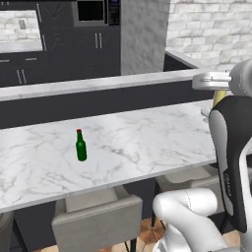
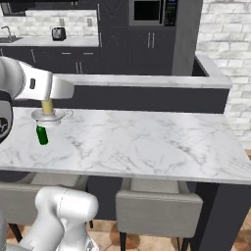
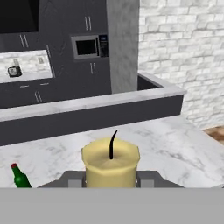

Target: Get the candle and the beer from the cabinet and move them to the dining counter.

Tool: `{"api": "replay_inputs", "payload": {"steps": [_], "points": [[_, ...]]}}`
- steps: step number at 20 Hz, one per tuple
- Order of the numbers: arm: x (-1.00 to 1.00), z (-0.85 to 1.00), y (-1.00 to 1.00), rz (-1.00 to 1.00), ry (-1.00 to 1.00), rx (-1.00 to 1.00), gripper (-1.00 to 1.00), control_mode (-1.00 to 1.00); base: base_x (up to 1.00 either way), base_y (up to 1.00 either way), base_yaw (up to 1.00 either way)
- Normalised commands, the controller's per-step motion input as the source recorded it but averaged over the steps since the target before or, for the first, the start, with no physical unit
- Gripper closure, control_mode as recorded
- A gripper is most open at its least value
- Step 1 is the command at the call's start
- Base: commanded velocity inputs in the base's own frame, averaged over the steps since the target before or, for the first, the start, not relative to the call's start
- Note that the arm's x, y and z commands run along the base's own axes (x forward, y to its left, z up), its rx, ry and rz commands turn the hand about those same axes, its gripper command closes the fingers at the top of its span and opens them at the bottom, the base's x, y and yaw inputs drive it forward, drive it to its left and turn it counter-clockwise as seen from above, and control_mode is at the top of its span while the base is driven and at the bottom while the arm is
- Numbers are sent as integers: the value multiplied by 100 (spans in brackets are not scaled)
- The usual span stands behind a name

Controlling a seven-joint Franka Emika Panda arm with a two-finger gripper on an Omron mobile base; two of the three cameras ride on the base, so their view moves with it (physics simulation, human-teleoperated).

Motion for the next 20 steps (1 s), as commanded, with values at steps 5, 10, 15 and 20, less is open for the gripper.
{"api": "replay_inputs", "payload": {"steps": [5, 10, 15, 20], "points": [[0, 0, 0, 0, 0, 0, 100, 100, 55, -6, 1], [2, -5, 0, 0, 0, 0, 100, -100, 7, 0, 0], [65, -59, -5, 25, 0, 0, 100, -100, 0, 0, 0], [100, -99, -2, 52, 0, 0, 100, -100, 0, 0, 0]]}}
